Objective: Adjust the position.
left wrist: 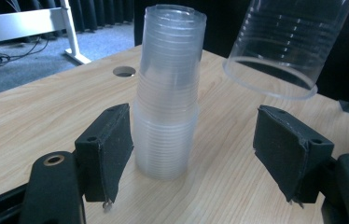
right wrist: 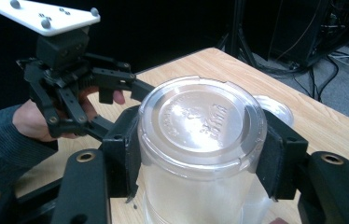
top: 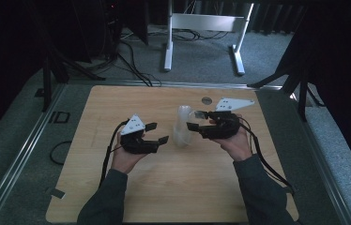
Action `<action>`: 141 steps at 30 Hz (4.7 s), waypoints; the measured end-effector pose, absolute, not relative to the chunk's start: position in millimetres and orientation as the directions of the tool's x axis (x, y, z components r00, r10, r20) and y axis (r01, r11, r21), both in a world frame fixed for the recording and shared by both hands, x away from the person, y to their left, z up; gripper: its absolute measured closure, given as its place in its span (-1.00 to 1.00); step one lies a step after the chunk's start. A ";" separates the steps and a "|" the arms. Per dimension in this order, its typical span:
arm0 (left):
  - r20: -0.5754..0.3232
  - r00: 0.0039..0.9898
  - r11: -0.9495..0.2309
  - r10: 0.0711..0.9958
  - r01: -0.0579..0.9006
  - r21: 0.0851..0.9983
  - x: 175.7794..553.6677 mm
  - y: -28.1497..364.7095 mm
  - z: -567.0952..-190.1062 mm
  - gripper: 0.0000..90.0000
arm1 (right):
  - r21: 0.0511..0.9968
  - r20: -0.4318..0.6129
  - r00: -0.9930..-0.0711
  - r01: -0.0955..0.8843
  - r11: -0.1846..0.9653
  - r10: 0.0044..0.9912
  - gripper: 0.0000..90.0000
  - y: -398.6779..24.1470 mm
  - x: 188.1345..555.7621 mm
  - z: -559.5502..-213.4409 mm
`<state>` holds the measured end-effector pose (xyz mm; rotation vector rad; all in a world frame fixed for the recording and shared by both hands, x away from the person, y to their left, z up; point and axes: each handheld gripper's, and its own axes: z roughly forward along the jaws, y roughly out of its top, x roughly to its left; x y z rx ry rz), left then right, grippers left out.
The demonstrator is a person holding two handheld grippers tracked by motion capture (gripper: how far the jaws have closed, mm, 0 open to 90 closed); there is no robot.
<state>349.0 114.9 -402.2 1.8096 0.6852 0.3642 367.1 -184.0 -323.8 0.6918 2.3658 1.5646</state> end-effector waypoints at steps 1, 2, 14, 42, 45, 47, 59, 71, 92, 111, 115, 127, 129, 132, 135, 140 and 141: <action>-0.089 0.786 -0.216 0.612 0.275 0.937 348.6 115.1 -401.7 -0.38 | 0.909 0.074 -0.863 0.265 0.323 0.499 -0.09 -184.4 367.2 -324.5; -0.090 0.787 -0.215 0.610 0.274 0.937 348.1 115.1 -401.3 -0.38 | 0.907 0.073 -0.863 0.266 0.327 0.500 -0.09 -184.2 367.1 -325.2; -0.088 0.823 -0.221 0.561 0.252 0.942 339.5 109.0 -398.3 -0.34 | 0.901 0.097 -0.876 0.280 0.332 0.473 -0.09 -174.1 365.3 -334.4; -0.060 0.840 -0.192 0.539 0.192 0.962 331.9 87.3 -401.0 -0.41 | 0.907 0.191 -0.881 0.328 0.265 0.434 -0.09 -162.2 366.5 -348.5; -0.064 0.839 -0.181 0.540 0.190 0.965 331.8 85.9 -401.3 -0.44 | 0.908 0.207 -0.879 0.336 0.250 0.430 -0.09 -160.8 366.4 -349.8; -0.068 0.837 -0.173 0.543 0.191 0.966 331.9 85.1 -401.8 -0.47 | 0.909 0.213 -0.878 0.339 0.242 0.428 -0.09 -160.7 366.4 -349.8; -0.091 0.838 -0.134 0.537 0.191 0.972 334.0 79.4 -407.1 -0.55 | 0.912 0.248 -0.873 0.356 0.202 0.419 -0.09 -160.9 367.8 -349.5; -0.086 0.840 -0.123 0.536 0.179 0.976 333.6 73.3 -411.4 -0.54 | 0.911 0.281 -0.868 0.375 0.170 0.410 -0.09 -161.4 369.8 -349.9; -0.101 0.836 -0.078 0.539 0.168 0.983 334.1 68.2 -417.1 -0.48 | 0.907 0.311 -0.863 0.394 0.146 0.398 -0.09 -162.1 371.7 -350.6; -0.120 0.836 -0.064 0.536 0.182 0.981 335.1 67.0 -420.5 -0.54 | 0.906 0.326 -0.861 0.402 0.129 0.391 -0.08 -163.7 372.5 -350.7; -0.114 0.836 -0.070 0.537 0.179 0.981 335.0 67.1 -420.5 -0.47 | 0.896 0.374 -0.847 0.436 0.091 0.378 -0.08 -170.5 376.1 -356.0; -0.113 0.836 -0.067 0.537 0.176 0.982 334.8 64.3 -421.0 -0.46 | 0.895 0.381 -0.844 0.439 0.080 0.377 -0.08 -175.6 376.8 -356.7; -0.111 0.837 -0.070 0.536 0.175 0.982 334.7 64.1 -420.9 -0.46 | 0.894 0.384 -0.844 0.441 0.078 0.374 -0.08 -175.1 376.5 -356.7; -0.111 0.837 -0.070 0.535 0.175 0.982 334.8 63.7 -421.0 -0.46 | 0.893 0.389 -0.844 0.444 0.074 0.369 -0.08 -174.7 376.5 -357.0; -0.109 0.837 -0.072 0.536 0.174 0.982 334.6 63.9 -420.7 -0.45 | 0.893 0.391 -0.844 0.444 0.072 0.367 -0.08 -174.5 376.8 -357.2; -0.107 0.837 -0.072 0.536 0.172 0.982 333.6 63.4 -420.3 -0.43 | 0.894 0.389 -0.845 0.443 0.073 0.366 -0.08 -174.5 376.9 -357.2; -0.105 0.838 -0.074 0.536 0.170 0.983 333.5 63.3 -420.1 -0.42 | 0.894 0.388 -0.846 0.442 0.074 0.366 -0.09 -174.5 376.9 -357.1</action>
